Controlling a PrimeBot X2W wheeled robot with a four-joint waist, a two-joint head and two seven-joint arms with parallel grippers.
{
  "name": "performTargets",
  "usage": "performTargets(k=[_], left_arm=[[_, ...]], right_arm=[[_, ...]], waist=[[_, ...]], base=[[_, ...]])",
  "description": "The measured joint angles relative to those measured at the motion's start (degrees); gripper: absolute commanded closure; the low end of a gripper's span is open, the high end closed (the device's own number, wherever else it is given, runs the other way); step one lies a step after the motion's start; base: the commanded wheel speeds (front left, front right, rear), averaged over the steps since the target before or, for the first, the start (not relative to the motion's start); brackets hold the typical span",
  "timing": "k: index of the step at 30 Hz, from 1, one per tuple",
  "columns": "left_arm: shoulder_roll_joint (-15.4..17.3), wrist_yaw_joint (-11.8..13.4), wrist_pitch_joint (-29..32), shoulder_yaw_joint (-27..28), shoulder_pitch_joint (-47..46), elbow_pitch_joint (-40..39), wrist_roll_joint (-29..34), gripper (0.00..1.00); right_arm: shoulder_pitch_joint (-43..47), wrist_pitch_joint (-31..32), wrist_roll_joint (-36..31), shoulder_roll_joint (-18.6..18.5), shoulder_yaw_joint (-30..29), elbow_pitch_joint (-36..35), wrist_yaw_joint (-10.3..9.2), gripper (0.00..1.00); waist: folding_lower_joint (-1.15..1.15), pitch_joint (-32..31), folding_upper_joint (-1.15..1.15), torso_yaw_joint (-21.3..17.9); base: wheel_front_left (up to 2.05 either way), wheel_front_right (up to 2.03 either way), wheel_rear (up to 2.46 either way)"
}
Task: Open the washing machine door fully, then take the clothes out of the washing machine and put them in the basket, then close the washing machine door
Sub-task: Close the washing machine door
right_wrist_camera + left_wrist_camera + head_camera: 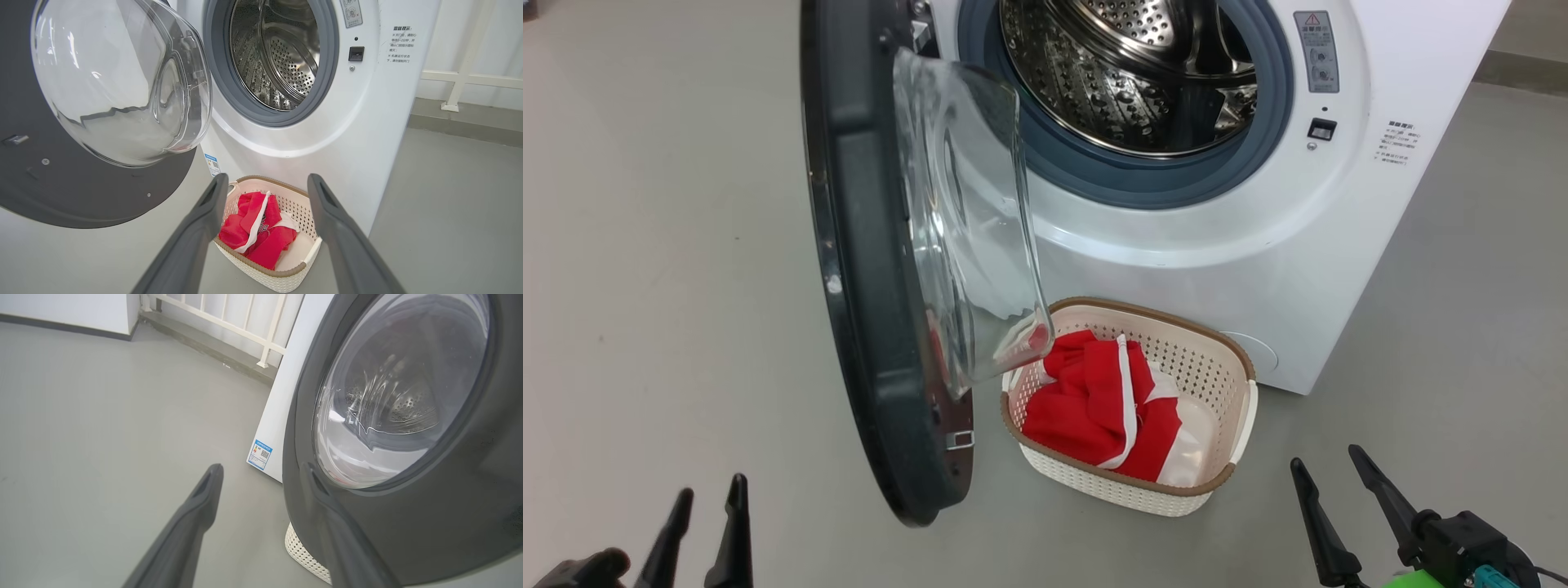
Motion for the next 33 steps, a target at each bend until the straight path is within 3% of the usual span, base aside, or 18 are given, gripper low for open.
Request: performTargets(k=[5,9,19,33], left_arm=[[-4.3,0.0,0.0,6.4,0.8,-6.2,18.2,0.0],[-5.9,0.1,0.0,8.7,1.6,-9.3,25.6,0.0],[-8.9,0.1,0.0,12.4,3.2,-10.1,29.0,0.0],[-9.4,0.0,0.0,12.9,3.2,-10.1,30.1,0.0]], right_arm=[[0.0,0.0,0.0,-0.2,-0.3,-0.2,0.0,0.0],[0.0,0.0,0.0,-0.2,-0.4,-0.2,0.0,0.0],[0.1,0.0,0.0,-0.2,-0.8,-0.5,0.0,0.0],[0.2,0.0,0.0,-0.1,-1.5,-0.5,0.0,0.0]], waist=[[0.0,0.3,0.0,-0.2],[0.0,0.3,0.0,-0.4],[0.0,0.3,0.0,-0.5],[0.0,0.5,0.0,-0.5]], base=[[0.0,0.0,0.0],[0.0,0.0,0.0],[0.0,0.0,0.0],[0.0,0.0,0.0]])
